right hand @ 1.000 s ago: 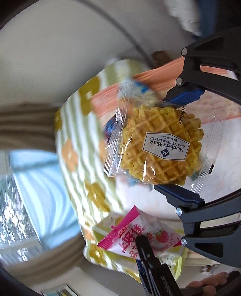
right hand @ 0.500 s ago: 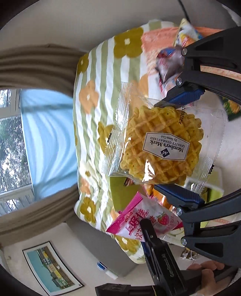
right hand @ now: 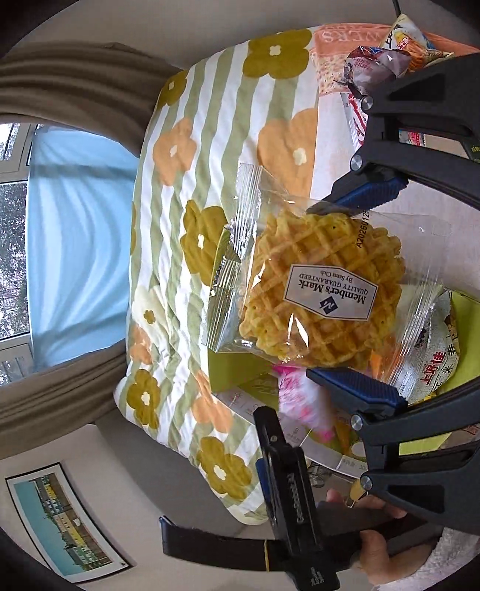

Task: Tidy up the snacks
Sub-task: 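Release the pink bag and the waffle packet into the green box with both tools, then grasp the shrimp flakes bag with the left tool while the right moves to the green cracker packet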

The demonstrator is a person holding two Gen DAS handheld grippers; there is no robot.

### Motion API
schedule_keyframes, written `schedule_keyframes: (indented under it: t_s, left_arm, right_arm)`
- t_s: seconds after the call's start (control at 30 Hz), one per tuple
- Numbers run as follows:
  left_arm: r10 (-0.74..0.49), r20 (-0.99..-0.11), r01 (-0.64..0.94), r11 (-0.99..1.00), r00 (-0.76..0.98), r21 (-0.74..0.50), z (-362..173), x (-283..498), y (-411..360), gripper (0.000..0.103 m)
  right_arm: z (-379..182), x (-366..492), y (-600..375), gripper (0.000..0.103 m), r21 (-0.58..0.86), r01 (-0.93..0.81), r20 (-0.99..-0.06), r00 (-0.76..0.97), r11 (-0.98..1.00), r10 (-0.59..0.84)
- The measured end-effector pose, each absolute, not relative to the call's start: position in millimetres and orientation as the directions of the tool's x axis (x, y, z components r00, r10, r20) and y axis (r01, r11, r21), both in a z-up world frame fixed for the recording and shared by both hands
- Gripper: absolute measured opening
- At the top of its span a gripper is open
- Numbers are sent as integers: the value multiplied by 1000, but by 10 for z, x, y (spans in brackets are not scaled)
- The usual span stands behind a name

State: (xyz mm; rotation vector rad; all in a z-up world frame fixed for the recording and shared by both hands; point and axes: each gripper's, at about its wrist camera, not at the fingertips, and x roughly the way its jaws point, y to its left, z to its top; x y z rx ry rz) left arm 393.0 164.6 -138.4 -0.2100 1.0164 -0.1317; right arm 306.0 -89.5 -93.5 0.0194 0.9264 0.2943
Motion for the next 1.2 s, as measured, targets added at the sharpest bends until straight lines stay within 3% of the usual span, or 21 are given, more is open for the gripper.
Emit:
schedule_keyframes:
  t_s: [0.5,0.57,0.63,0.67,1.2]
  left_arm:
    - [-211,-838,-9,968,503,-249,-1507,3361,1759,103]
    - [-203,-837,-16,969,508,-246,-1487,3328,1767,103]
    - [-191,-838,-26,971,512,-237,-1467,3281,1768,103]
    - [-185,-840,-30,972,510,-233,-1466,3265,1766,103]
    - [-195,-838,24,977,510,-213,-1296,2961,1287,103]
  right_arm:
    - [-1061,3389,-504,73,138,-352,-814,493,926,309]
    - [-1080,3443,-453,79,154,-365,-807,490,918,330]
    - [-1065,3442,-447,98,185,-373,-786,500,909,365]
    - [-1046,3421,-469,100,199,-372,-773,509,907,378]
    - [-821,2811,-927,101,154,-340,-745,576,928,335]
